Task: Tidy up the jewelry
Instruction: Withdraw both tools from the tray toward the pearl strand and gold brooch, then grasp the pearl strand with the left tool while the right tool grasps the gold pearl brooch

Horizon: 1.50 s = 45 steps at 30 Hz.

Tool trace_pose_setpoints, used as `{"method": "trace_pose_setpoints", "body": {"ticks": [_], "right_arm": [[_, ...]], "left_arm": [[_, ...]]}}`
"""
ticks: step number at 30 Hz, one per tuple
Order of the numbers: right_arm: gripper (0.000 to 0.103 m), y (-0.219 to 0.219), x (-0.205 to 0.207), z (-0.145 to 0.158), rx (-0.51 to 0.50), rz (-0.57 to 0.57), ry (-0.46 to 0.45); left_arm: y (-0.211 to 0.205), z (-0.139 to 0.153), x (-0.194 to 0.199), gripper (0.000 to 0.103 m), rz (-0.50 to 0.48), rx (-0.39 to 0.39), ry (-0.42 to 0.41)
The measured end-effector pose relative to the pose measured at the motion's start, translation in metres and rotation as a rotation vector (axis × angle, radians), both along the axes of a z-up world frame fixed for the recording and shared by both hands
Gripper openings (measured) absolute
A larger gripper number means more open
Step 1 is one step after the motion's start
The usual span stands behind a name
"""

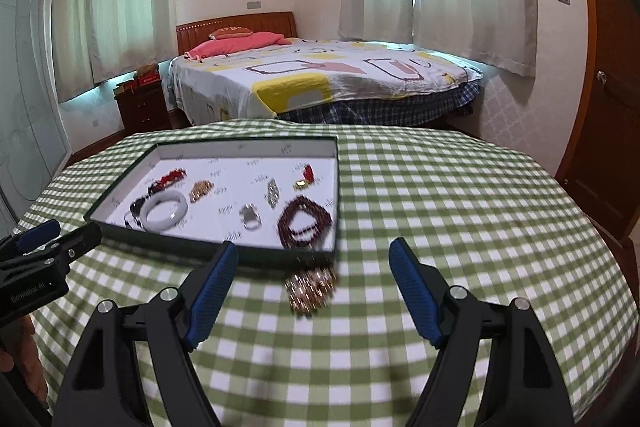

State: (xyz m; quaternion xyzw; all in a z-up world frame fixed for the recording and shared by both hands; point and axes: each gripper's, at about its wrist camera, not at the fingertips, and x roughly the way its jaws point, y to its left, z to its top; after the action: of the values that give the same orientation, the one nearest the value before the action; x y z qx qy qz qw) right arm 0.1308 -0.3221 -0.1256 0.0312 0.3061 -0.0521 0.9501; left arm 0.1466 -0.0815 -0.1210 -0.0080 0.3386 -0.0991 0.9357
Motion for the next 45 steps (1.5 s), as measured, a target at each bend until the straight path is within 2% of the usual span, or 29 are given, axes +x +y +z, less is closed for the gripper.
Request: {"method": "trace_pose_setpoints", "body": {"ticks": [10, 20, 26, 28, 30, 31, 34, 36, 38, 39, 45], "right_arm": [[0.076, -0.02, -0.023, -0.018, 0.015, -0.056, 0.011], [0.076, -0.054, -0.04, -0.03, 0.08, -0.148, 0.023], [0.076, -0.056, -0.04, -0.035, 0.095, -0.154, 0.035], [0.076, -0.056, -0.04, -0.036, 0.096, -0.151, 0.036], [0.076, -0.055, -0.039, -0.036, 0.097, -0.148, 0.036], [0.076, -0.055, -0.039, -0.037, 0.097, -0.146, 0.037], [0.076, -0.054, -0.038, -0.037, 0.096, -0.142, 0.04], [0.076, -0.053, -0.037, -0.038, 0.095, -0.139, 0.044], [0.076, -0.052, -0.036, -0.039, 0.093, -0.136, 0.048], [0.076, -0.051, -0.036, -0.039, 0.091, -0.135, 0.051], [0.076, -0.046, -0.035, -0.04, 0.075, -0.122, 0.063]], "left_arm": [[-0.028, -0.025, -0.015, 0.086, -0.023, 0.024, 0.057], [-0.059, -0.045, -0.019, 0.086, -0.066, 0.102, 0.078], [-0.069, -0.053, -0.014, 0.085, -0.092, 0.125, 0.107], [-0.069, -0.056, -0.012, 0.079, -0.107, 0.122, 0.121], [-0.069, -0.061, -0.01, 0.066, -0.119, 0.113, 0.149], [-0.069, -0.062, -0.009, 0.064, -0.122, 0.111, 0.157], [-0.069, -0.062, -0.009, 0.054, -0.135, 0.113, 0.144], [-0.067, -0.061, -0.01, 0.036, -0.143, 0.108, 0.136], [-0.063, -0.062, -0.009, 0.03, -0.138, 0.097, 0.132], [-0.061, -0.061, -0.008, 0.022, -0.137, 0.092, 0.131], [-0.056, -0.061, -0.006, 0.021, -0.146, 0.096, 0.128]]}}
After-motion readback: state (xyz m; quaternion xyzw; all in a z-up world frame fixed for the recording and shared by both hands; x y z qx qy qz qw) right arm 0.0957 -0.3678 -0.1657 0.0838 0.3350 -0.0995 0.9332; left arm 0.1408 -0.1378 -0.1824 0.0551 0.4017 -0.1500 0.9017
